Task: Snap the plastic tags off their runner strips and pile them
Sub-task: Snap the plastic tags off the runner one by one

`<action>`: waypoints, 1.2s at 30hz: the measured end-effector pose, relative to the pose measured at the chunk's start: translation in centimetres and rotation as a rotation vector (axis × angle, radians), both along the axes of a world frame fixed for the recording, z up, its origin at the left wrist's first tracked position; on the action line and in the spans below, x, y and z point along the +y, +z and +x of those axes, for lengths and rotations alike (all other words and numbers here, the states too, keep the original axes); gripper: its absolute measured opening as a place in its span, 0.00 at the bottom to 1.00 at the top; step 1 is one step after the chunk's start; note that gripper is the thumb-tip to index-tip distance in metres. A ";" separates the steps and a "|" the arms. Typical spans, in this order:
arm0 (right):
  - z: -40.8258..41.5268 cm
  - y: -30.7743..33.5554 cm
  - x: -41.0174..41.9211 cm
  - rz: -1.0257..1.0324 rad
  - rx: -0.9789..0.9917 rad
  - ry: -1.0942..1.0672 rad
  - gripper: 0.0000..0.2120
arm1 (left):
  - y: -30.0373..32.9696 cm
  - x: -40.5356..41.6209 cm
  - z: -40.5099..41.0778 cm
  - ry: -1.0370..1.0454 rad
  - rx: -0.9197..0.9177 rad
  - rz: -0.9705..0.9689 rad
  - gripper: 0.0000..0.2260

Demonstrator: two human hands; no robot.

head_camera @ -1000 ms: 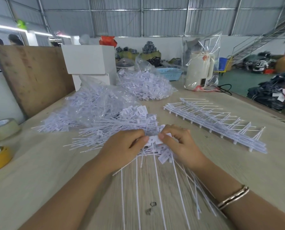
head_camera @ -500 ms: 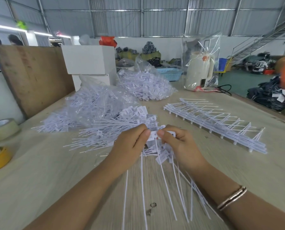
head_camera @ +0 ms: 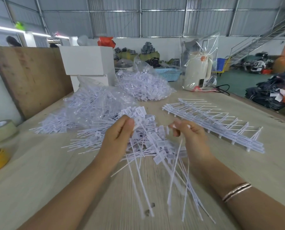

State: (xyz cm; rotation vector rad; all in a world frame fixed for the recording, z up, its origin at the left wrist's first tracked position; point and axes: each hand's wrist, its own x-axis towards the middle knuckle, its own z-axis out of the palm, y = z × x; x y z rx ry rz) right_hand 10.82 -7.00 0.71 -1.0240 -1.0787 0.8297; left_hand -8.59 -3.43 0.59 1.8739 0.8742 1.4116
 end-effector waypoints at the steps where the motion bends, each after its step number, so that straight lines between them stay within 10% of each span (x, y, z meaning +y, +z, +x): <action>1: 0.1 -0.2 0.0 -0.027 -0.057 0.038 0.14 | 0.1 0.1 -0.3 0.009 0.033 0.025 0.11; 7: 0.2 -1.0 1.5 0.072 -0.905 -0.058 0.11 | -0.8 0.6 -0.7 0.105 0.327 0.212 0.15; 13: 0.3 -1.2 1.5 0.071 -1.118 -0.146 0.09 | -1.3 0.6 0.0 0.119 0.447 0.235 0.10; 36: -1.0 -1.1 0.8 0.103 -0.559 0.189 0.09 | -0.8 -0.1 0.3 -0.084 0.372 0.076 0.16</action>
